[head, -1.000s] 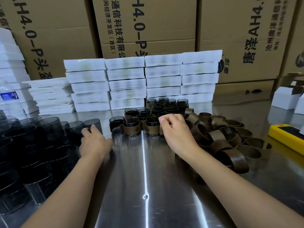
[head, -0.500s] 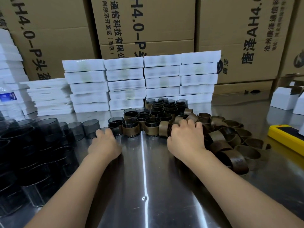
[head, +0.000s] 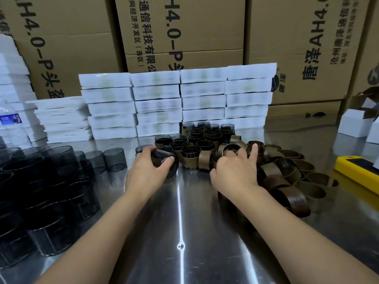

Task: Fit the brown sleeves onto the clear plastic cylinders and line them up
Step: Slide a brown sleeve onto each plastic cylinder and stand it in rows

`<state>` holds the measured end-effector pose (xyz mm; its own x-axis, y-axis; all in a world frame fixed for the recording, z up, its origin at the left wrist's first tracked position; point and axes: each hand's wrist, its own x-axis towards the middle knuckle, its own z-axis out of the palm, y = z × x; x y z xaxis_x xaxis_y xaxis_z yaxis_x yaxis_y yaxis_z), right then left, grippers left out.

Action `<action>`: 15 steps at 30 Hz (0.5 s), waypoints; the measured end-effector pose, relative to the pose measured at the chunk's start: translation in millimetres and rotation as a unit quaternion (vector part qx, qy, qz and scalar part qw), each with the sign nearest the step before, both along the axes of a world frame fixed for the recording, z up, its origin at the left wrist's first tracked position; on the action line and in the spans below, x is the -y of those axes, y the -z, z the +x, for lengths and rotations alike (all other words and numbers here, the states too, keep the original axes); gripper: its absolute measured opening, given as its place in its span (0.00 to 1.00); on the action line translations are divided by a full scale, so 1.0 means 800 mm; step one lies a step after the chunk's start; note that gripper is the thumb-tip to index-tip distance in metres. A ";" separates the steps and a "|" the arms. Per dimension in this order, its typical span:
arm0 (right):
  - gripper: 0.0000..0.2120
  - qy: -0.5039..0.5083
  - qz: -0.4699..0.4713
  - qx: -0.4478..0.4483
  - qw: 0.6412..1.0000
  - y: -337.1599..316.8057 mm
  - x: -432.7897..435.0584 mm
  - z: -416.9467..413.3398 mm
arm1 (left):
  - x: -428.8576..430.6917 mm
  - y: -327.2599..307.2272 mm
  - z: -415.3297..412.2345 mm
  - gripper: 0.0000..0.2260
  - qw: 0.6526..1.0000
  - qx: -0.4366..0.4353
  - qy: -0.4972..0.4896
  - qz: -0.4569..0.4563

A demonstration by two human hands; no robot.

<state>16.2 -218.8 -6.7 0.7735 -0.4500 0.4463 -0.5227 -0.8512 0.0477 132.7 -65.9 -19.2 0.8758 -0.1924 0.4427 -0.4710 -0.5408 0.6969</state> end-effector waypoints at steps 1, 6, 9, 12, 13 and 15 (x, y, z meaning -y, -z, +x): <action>0.15 -0.009 -0.001 0.019 1.000 -0.001 -0.001 0.000 | 0.003 0.001 0.002 0.20 0.999 -0.030 0.014 -0.023; 0.14 -0.085 0.007 0.133 0.987 -0.002 -0.001 0.002 | 0.014 0.012 0.007 0.17 0.964 -0.183 0.095 -0.168; 0.10 -0.139 0.065 0.220 0.963 -0.004 -0.006 0.003 | 0.016 0.014 0.011 0.15 0.912 -0.273 0.138 -0.274; 0.10 -0.175 0.133 0.258 0.941 -0.004 -0.008 0.003 | 0.014 0.011 0.010 0.17 0.874 -0.322 0.147 -0.333; 0.10 -0.189 0.154 0.261 0.934 -0.004 -0.008 0.003 | 0.012 0.009 0.010 0.19 0.864 -0.337 0.157 -0.339; 0.10 -0.219 0.199 0.262 0.918 -0.006 -0.009 0.003 | 0.009 0.007 0.008 0.22 0.830 -0.384 0.183 -0.361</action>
